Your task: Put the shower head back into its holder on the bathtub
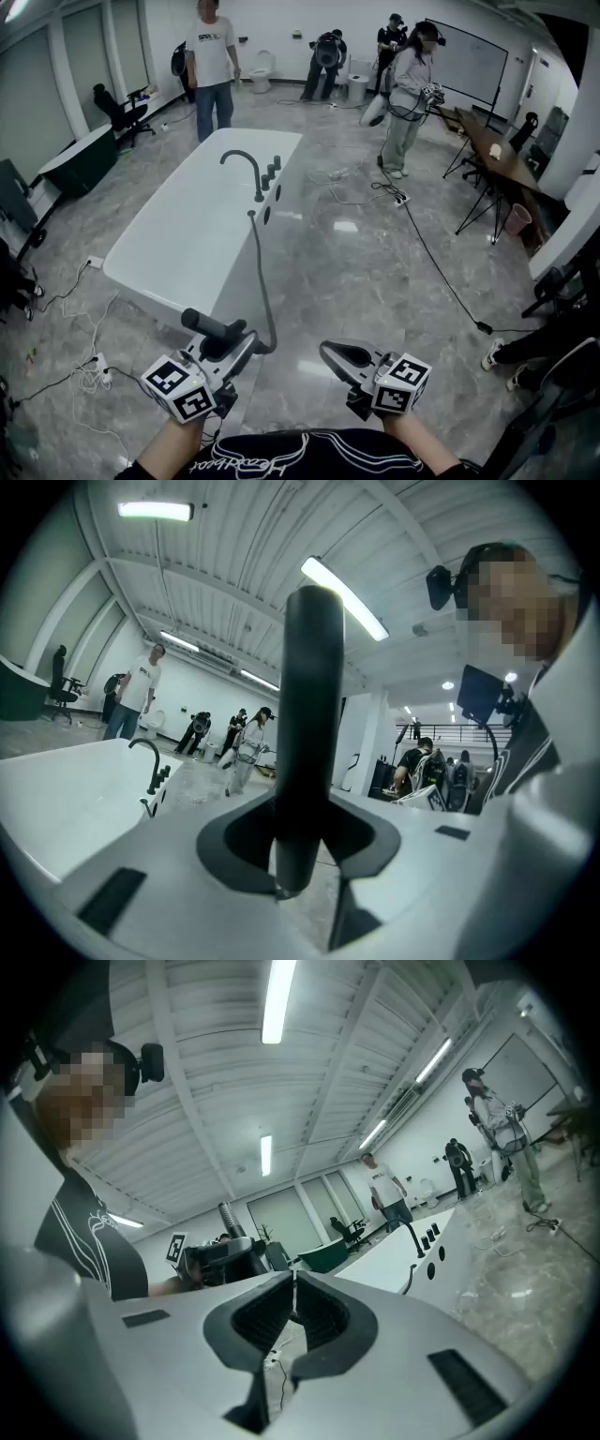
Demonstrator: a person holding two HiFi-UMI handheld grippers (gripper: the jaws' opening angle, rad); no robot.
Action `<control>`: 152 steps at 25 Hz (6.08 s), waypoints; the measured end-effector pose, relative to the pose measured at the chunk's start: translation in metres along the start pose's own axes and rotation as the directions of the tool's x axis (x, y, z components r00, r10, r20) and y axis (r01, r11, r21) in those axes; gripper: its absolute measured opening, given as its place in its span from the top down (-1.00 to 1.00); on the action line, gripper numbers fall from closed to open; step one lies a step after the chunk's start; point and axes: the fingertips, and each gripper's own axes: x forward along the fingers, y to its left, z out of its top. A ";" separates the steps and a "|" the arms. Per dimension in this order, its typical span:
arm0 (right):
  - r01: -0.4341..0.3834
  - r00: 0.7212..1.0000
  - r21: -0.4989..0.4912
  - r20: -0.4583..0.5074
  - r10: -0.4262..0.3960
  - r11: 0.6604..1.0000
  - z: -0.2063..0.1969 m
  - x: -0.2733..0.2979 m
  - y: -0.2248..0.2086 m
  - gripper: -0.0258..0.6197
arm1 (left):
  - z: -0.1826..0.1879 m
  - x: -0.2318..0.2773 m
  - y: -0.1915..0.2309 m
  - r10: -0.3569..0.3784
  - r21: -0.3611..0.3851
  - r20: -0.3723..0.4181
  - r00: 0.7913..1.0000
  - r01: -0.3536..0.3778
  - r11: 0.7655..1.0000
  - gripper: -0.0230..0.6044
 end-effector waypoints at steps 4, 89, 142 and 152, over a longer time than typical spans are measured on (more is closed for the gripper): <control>-0.007 1.000 -0.014 0.002 0.007 1.000 0.001 -0.012 -0.006 0.86 | 0.001 0.006 -0.007 0.008 0.010 0.014 1.000 -0.008 1.000 0.53; -0.437 0.892 0.064 -0.102 0.441 0.897 0.187 0.402 -0.434 0.71 | 0.252 0.247 0.502 0.343 -0.297 0.401 0.849 -0.233 0.926 0.55; -0.378 0.893 -0.152 -0.320 0.316 0.913 0.161 0.676 -0.498 0.72 | 0.324 0.192 0.661 0.389 -0.233 0.401 0.829 -0.318 0.919 0.55; -0.326 0.860 -0.199 -0.468 0.203 0.924 0.079 0.671 -0.514 0.72 | 0.301 0.208 0.662 0.340 -0.221 0.319 0.885 -0.279 0.934 0.55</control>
